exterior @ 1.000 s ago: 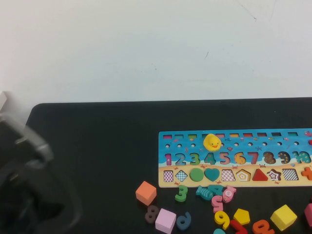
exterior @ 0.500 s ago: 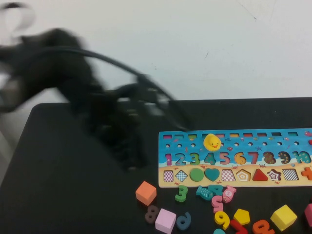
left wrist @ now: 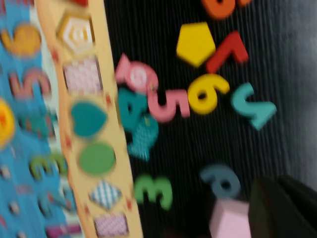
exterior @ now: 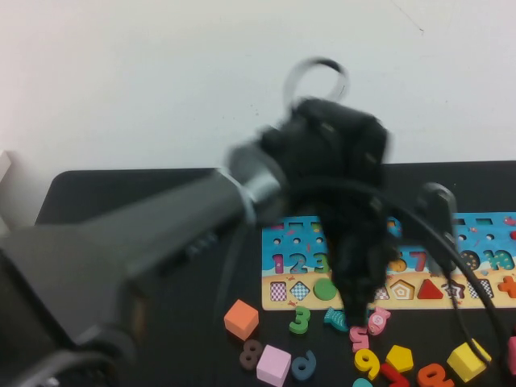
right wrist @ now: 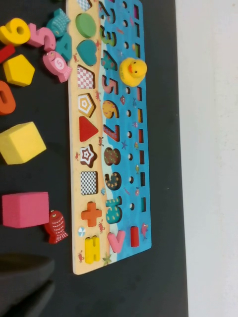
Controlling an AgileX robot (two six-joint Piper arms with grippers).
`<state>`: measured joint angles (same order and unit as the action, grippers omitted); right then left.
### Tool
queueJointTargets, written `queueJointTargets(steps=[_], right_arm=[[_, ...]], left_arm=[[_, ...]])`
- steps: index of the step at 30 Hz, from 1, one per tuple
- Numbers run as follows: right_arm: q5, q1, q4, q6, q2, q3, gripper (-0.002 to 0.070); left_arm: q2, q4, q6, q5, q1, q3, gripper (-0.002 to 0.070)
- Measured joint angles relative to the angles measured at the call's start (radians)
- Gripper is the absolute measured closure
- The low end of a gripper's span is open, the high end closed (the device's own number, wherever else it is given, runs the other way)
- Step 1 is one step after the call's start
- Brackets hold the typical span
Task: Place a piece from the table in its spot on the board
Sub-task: Pick up the "Pentagon"
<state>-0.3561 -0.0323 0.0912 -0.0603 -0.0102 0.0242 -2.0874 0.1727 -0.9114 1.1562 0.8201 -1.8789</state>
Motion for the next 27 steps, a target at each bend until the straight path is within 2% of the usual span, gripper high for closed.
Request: queueJointTargets(steps=[5,9,12,16,18,21,27], right_arm=[[-0.002,0.000,0.000,0.000,0.000,0.000,0.0657],[-0.002,0.000,0.000,0.007,0.000,0.000,0.0657],[-0.002,0.000,0.000,0.009,0.000,0.000,0.0657],[-0.002,0.000,0.000,0.011,0.000,0.000,0.0657],[-0.002,0.000,0.000,0.013,0.000,0.000,0.0657],[-0.002,0.000,0.000,0.013,0.000,0.000,0.0657],[-0.002,0.000,0.000,0.013,0.000,0.000,0.0657]], left_arm=[[-0.042,-0.038,0.011,-0.059,0.086,0.000,0.0676],[-0.092,-0.038,0.132,-0.095,0.101,0.000,0.0652],[-0.136,-0.021,0.164,-0.102,0.101,0.000,0.0525],[-0.183,0.002,0.191,-0.162,0.103,-0.002,0.0252],[-0.197,0.004,0.216,-0.220,0.103,-0.002,0.0181],[-0.209,0.004,0.227,-0.292,0.103,-0.002,0.0180],[-0.235,0.007,0.247,-0.358,0.107,-0.008,0.0248]])
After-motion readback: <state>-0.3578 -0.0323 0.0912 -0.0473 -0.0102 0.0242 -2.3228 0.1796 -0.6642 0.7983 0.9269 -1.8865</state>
